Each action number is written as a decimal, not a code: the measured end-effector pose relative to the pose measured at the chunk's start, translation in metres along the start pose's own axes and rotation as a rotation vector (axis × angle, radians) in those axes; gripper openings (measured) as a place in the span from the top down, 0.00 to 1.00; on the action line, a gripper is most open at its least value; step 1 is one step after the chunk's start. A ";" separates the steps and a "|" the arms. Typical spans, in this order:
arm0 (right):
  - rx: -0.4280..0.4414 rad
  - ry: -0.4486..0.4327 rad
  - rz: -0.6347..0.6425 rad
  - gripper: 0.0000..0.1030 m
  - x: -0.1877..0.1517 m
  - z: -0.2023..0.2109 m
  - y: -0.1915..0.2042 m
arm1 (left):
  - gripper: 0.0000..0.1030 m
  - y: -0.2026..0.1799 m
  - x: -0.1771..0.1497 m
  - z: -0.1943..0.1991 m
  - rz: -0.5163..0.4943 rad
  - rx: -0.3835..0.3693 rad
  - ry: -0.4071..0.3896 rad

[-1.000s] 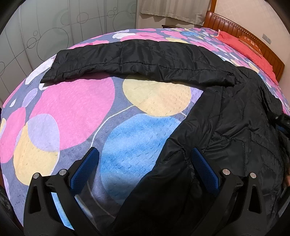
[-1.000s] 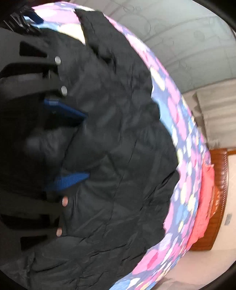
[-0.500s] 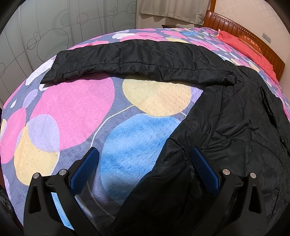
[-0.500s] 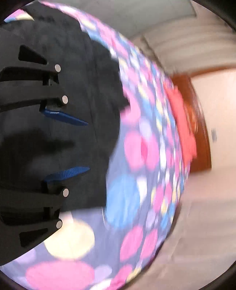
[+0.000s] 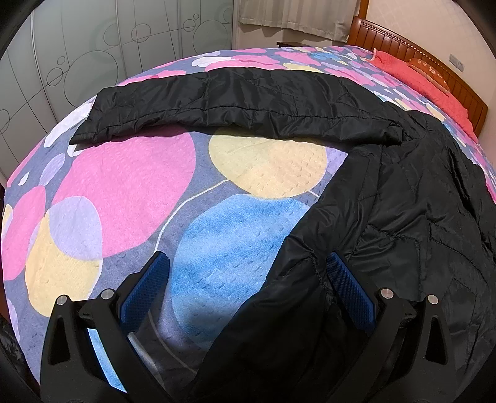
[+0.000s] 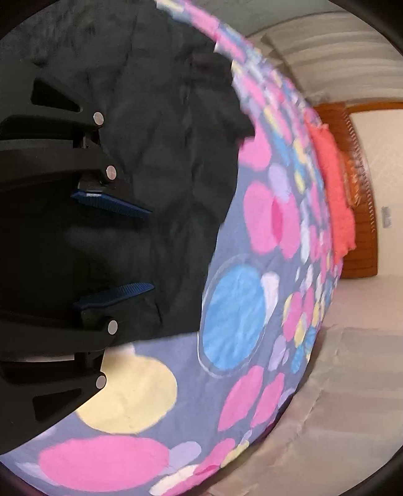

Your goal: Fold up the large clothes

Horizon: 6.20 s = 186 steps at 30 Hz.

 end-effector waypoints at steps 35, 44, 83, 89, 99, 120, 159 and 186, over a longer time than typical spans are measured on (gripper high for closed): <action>-0.042 -0.002 0.093 0.54 -0.049 -0.001 0.004 | 0.02 -0.001 0.000 -0.001 -0.005 0.003 0.000; -0.025 -0.012 0.087 0.50 -0.051 0.004 0.004 | 0.02 -0.001 0.000 -0.001 -0.006 0.005 0.000; 0.020 -0.007 0.045 0.24 -0.075 0.020 0.002 | 0.02 0.137 0.086 -0.007 0.365 -0.281 -0.186; 0.017 -0.010 0.048 0.24 -0.075 0.020 0.003 | 0.02 0.158 0.111 -0.026 0.406 -0.359 -0.230; 0.020 -0.011 0.047 0.24 -0.075 0.021 0.003 | 0.76 0.186 0.115 -0.022 0.573 -0.299 -0.302; 0.049 -0.026 0.022 0.24 -0.073 0.022 -0.003 | 0.90 -0.071 0.155 0.037 -0.092 -0.397 -0.348; 0.035 -0.051 0.009 0.24 -0.065 0.048 0.001 | 0.42 -0.273 0.026 0.017 -0.502 -0.558 -0.112; 0.166 -0.082 0.106 0.81 -0.014 0.063 0.081 | 0.36 -0.116 0.108 -0.005 -0.332 -0.359 -0.196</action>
Point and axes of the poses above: each gripper's, at about its wrist camera, not at the fingertips, and z roughly against the way its jaws point, y to its left, x to its top, the point moved 4 cm from there along -z, roughly the way its jaws point, and after that the axes turned 10 degrees about -x, right-handed, at the moved point
